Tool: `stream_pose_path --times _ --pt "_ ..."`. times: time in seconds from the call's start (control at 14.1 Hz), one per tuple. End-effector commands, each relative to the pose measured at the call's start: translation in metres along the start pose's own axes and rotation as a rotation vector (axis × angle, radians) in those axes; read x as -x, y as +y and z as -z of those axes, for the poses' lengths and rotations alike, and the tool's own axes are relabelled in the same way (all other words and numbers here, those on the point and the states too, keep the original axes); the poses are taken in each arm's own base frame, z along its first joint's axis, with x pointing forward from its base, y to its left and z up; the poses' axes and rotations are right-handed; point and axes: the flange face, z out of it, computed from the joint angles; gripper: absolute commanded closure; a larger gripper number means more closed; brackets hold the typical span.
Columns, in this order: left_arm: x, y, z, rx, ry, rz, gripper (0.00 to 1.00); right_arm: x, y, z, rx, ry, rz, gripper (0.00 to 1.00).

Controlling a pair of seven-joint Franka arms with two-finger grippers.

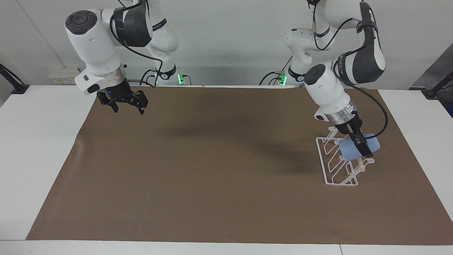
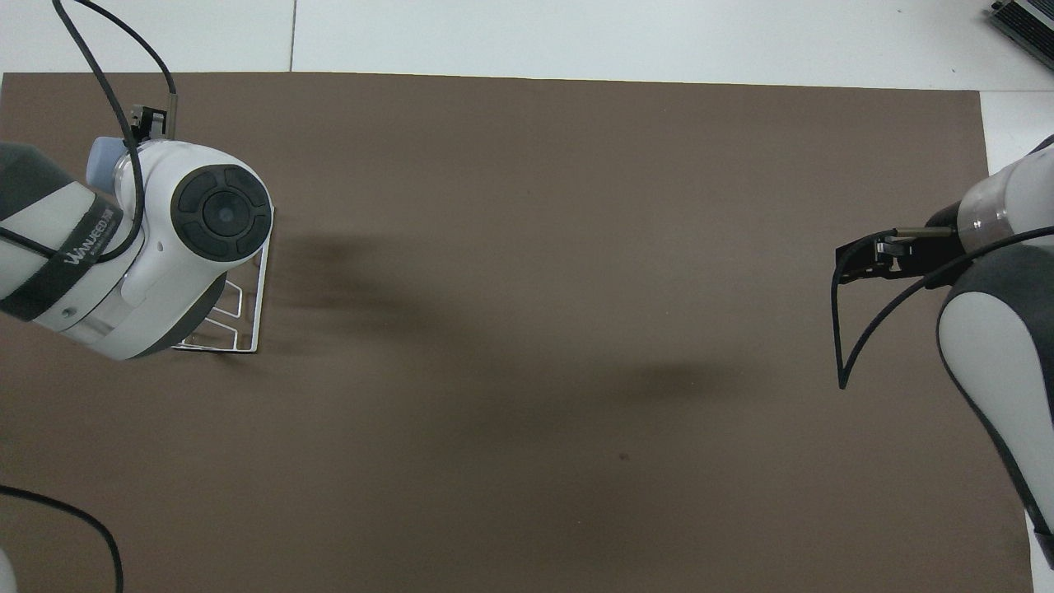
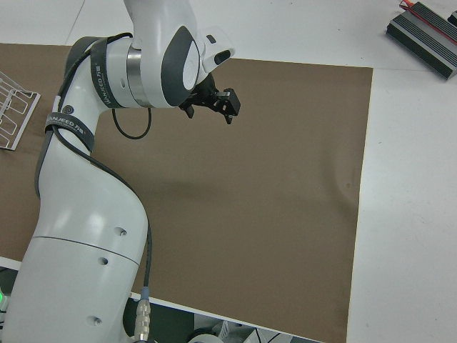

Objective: Hang cup on cup holder

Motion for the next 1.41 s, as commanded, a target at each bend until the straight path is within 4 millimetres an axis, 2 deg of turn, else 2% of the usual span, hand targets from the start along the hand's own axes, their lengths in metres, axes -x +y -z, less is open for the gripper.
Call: stream_pose_path --times 0.0,0.21,0.35,0.71,0.99,1.13,1.34 --pt "0.003 -0.001 -0.003 0.008 -0.029 -0.003 1.00 0.005 -0.003 0.002 -0.017 0.010 0.025 0.00" --pt "0.004 -0.002 -0.003 0.002 -0.026 -0.011 1.00 0.005 -0.001 0.002 -0.016 0.012 0.020 0.00" --pt "0.013 -0.001 -0.013 0.006 -0.027 -0.005 1.00 0.005 0.000 0.002 -0.016 0.012 0.018 0.00" --pt "0.022 -0.008 -0.018 -0.054 -0.032 -0.065 1.00 0.005 -0.001 0.002 -0.016 0.012 0.020 0.00" --pt "0.015 -0.006 -0.013 -0.055 -0.057 -0.082 1.00 0.005 -0.002 0.002 -0.016 0.012 0.023 0.00" --pt "0.001 -0.001 -0.006 -0.066 -0.088 -0.118 1.00 0.005 -0.001 0.002 -0.016 0.012 0.020 0.00" --pt "-0.011 0.006 -0.008 -0.085 -0.152 -0.117 1.00 0.005 -0.001 0.002 -0.016 0.012 0.022 0.00"
